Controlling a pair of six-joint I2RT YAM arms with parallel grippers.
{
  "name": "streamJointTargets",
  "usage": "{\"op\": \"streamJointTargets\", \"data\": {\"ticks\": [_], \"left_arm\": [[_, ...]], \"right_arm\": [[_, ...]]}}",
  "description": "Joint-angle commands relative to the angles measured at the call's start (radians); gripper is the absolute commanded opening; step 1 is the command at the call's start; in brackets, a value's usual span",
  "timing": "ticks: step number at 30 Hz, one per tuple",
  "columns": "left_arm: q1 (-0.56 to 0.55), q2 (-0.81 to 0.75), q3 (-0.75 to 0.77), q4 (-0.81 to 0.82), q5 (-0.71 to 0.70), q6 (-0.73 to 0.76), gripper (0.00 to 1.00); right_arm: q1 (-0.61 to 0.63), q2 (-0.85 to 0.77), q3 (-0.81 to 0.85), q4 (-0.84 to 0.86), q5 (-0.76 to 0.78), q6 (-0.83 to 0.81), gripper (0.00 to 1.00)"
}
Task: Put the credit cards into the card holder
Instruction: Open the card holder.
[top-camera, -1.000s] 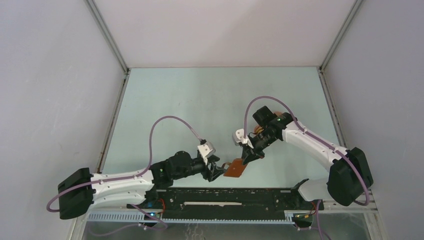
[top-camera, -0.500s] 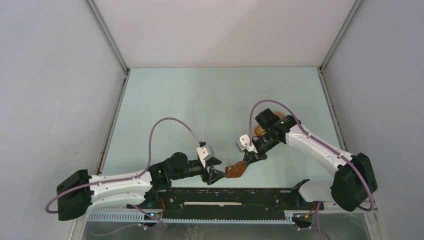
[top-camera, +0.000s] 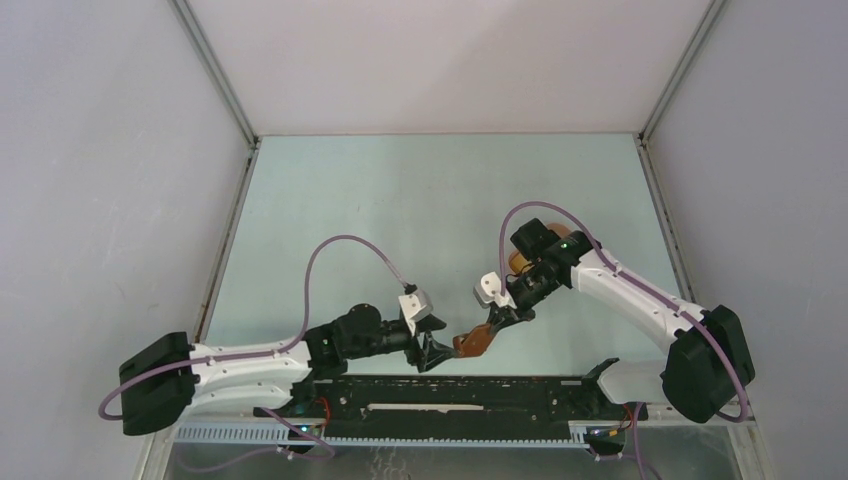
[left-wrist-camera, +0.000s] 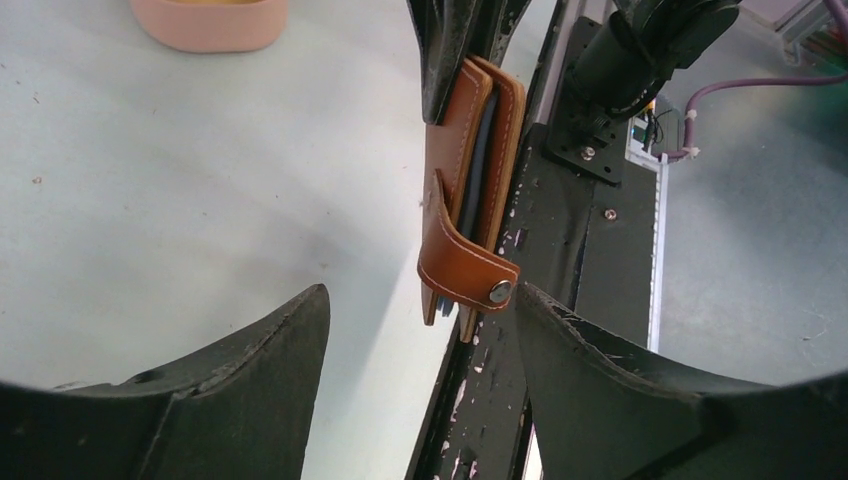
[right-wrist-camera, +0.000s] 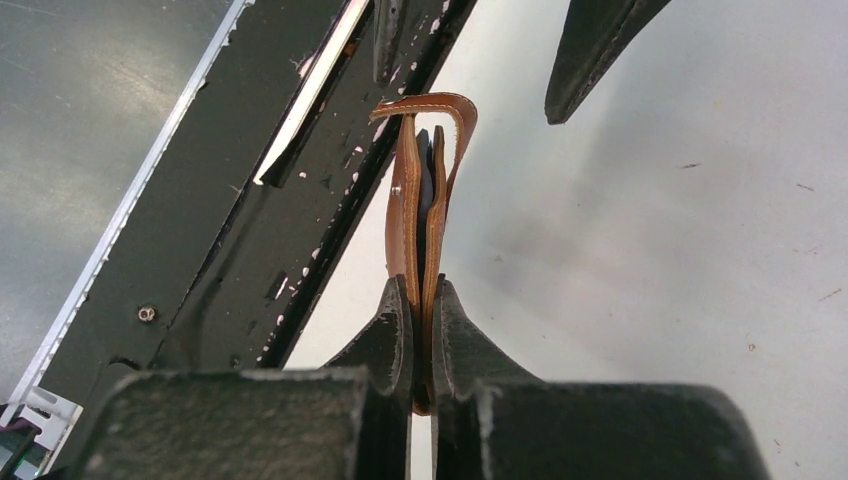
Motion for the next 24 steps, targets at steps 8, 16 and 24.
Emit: {"op": "streamJointTargets", "data": {"ticks": [8,16,24], "left_arm": [[0.011,0.054,0.04,0.101,0.067,0.023,0.61],[0.023,0.098,0.064,0.106,0.158,0.038,0.6],[0.039,0.172,0.105,0.114,0.234,0.035,0.48]], "right_arm": [[0.016,-0.013,-0.001,-0.039,-0.029,-0.066,0.04],[0.027,-0.012,-0.005,-0.055,-0.032,-0.1,0.06],[0.032,-0.009,-0.004,-0.062,-0.033,-0.108,0.06]]}}
